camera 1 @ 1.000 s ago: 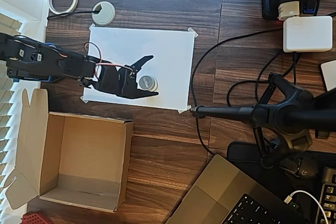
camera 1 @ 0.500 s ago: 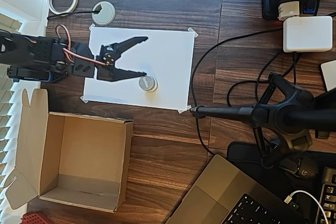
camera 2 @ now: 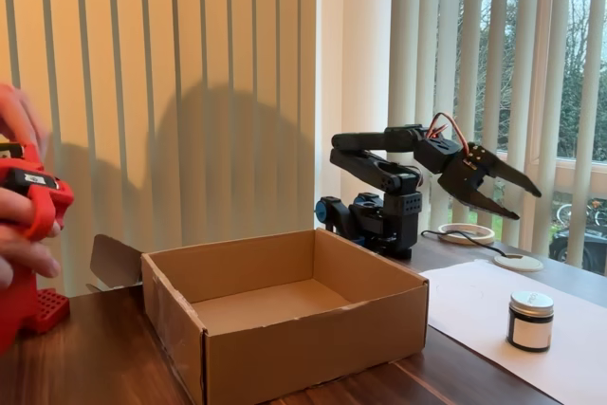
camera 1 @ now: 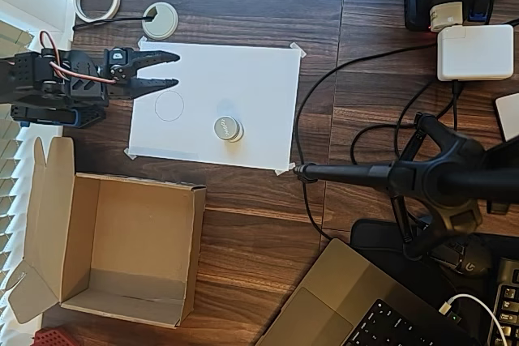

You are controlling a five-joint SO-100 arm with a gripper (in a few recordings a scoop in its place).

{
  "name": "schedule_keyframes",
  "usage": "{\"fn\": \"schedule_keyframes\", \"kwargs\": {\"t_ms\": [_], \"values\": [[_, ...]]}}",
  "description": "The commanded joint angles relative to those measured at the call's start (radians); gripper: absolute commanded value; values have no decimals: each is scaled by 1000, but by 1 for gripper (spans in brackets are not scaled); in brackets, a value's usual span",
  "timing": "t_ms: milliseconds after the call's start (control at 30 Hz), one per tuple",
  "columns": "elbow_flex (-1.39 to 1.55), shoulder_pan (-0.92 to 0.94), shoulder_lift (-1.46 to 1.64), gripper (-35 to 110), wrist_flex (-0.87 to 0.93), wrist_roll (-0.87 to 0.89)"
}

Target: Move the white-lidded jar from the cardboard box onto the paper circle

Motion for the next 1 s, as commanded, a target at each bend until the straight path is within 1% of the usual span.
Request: {"fn": "schedule_keyframes", "kwargs": {"t_ms": [0, 33, 67, 133, 267, 433, 667, 767, 833, 967], "values": [[3, -34, 147, 17, 127, 176], [6, -55, 175, 19, 183, 333], [12, -66, 204, 21, 239, 413], [18, -61, 241, 17, 275, 479], [35, -35, 267, 10, 350, 494], [51, 29, 299, 6, 426, 491], [132, 161, 351, 7, 442, 376], [160, 198, 367, 6, 448, 373], [167, 207, 373, 1, 459, 387], [179, 209, 385, 0, 502, 388]]}}
